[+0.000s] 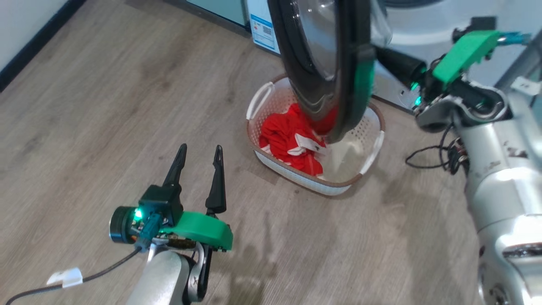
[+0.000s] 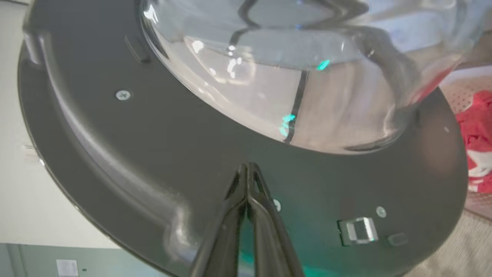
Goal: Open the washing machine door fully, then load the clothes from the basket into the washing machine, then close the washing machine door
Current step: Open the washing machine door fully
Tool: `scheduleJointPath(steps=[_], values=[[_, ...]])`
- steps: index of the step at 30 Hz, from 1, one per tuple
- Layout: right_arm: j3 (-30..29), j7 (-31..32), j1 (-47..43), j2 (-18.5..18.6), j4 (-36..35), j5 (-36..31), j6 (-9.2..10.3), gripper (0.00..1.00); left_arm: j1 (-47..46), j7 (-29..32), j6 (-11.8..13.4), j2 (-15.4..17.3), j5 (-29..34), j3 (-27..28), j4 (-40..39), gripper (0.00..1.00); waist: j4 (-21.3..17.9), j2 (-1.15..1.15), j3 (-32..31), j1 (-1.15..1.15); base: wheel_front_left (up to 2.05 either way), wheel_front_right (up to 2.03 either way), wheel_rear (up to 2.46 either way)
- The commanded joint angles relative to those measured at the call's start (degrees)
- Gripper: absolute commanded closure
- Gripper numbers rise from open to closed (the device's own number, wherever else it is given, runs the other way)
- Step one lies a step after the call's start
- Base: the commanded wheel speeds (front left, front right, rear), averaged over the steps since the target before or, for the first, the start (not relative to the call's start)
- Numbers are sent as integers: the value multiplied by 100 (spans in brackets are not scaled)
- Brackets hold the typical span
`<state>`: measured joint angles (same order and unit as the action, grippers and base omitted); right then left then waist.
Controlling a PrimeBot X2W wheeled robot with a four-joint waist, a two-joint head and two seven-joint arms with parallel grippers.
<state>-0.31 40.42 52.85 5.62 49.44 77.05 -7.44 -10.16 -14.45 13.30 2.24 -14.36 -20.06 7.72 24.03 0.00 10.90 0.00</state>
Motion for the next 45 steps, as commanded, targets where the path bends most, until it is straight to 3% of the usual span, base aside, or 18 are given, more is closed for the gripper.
scheduleJointPath(steps=[1, 8, 16, 27, 32, 36, 42, 45], values=[[183, 97, 13, -206, -275, 98, -5, 100, -57, -55, -10, 64, 23, 249, -163, 0, 142, 0, -101, 0, 0, 0, 0], [535, 140, -234, -267, -412, 342, -5, 100, 47, -55, -60, 64, 97, 341, -153, 0, 365, 0, -231, 0, 0, 0, 0], [1514, -290, -391, -273, -511, 1312, -5, 100, 129, -55, -74, 64, 113, 356, -104, 0, 613, 0, -413, 0, 0, 0, 0], [1847, -724, -420, -266, -435, 1560, -5, 100, 168, -55, -33, 64, 102, 486, -112, 0, 408, 0, -495, 0, 0, 0, 0], [1954, -1087, -715, -38, -715, 1194, -5, 100, 142, -55, -42, 64, 113, 667, -105, 0, 146, 0, -554, 0, 0, 0, 0], [2327, -1737, -1033, 361, -1291, 400, -5, 100, 55, -55, -64, 64, 109, 814, -67, 0, -99, 0, -576, 0, 0, 0, 0], [2898, -3161, -1719, 965, -2498, -802, -5, 100, -45, -55, -133, 64, 157, 1131, 11, 0, -473, 0, -599, 0, 0, 0, 0], [3250, -4060, -1964, 1338, -2834, -1739, -5, 100, -59, -55, -214, 64, 197, 1284, 32, 0, -626, 0, -605, 0, 0, 0, 0]])
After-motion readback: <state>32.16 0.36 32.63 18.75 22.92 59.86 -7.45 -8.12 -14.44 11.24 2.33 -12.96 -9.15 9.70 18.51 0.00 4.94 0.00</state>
